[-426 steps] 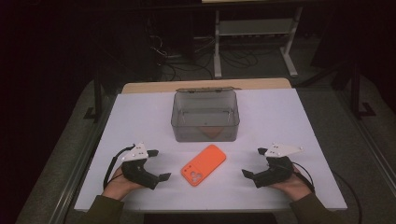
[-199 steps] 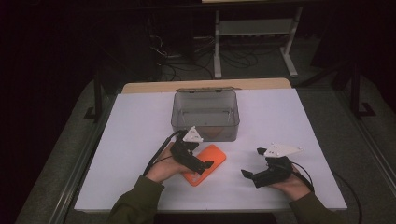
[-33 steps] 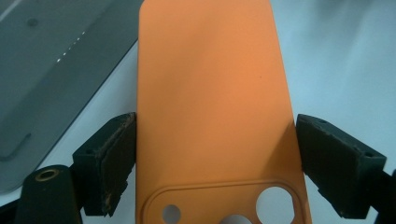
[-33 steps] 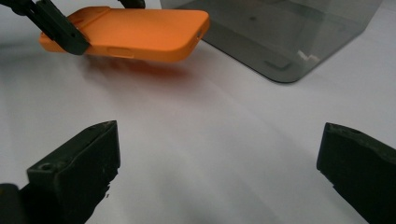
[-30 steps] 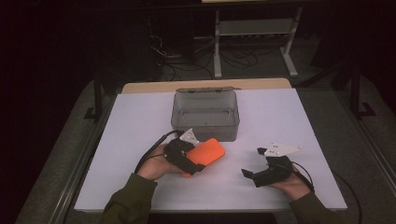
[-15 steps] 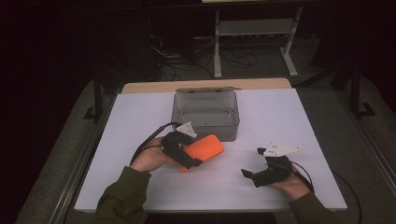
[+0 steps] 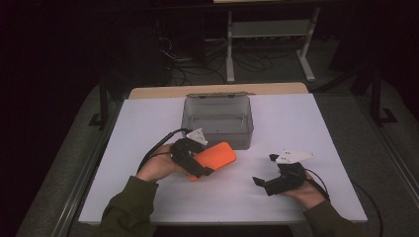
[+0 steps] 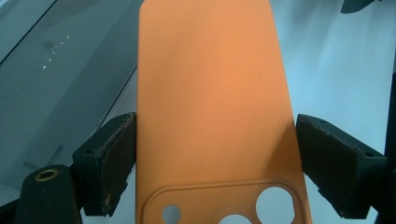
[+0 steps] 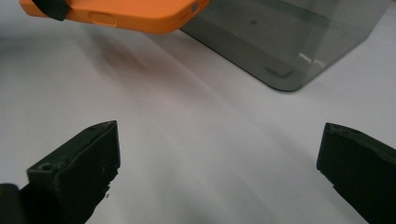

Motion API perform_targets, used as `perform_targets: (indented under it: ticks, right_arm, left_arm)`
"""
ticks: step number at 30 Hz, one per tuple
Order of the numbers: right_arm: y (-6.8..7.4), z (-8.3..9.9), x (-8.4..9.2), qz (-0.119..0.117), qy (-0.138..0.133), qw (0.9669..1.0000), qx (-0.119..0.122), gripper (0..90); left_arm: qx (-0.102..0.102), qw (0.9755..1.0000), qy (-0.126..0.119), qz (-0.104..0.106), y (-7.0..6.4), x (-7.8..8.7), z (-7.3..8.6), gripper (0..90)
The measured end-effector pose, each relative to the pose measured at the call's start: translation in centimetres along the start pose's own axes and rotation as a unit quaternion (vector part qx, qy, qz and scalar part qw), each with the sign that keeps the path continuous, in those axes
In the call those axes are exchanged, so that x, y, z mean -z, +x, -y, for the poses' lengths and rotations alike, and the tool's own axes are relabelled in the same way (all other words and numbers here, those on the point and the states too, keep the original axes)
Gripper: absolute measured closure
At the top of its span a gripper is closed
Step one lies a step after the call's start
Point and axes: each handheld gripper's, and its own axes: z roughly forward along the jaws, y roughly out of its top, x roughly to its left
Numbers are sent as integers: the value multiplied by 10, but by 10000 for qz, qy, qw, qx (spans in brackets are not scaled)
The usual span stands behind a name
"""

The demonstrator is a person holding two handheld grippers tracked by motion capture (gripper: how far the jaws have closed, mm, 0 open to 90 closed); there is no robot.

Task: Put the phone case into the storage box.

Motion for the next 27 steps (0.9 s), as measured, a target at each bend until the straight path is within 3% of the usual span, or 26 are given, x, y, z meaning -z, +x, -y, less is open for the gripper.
perform_targets:
  ticks: [17, 25, 27]
  right_arm:
    - [0, -18, -10, -127, -116, 9998, -78, 0]
    - [-2, -25, -18, -208, 41, 9998, -11, 0]
    - [-1, -26, -20, -141, 4, 9999, 99, 0]
  left_arm:
    - [-3, 10000, -29, 45, 1, 1, 0, 150]
    - [0, 10000, -72, 33, 2, 3, 0, 150]
    - [-13, 10000, -60, 38, 2, 4, 0, 149]
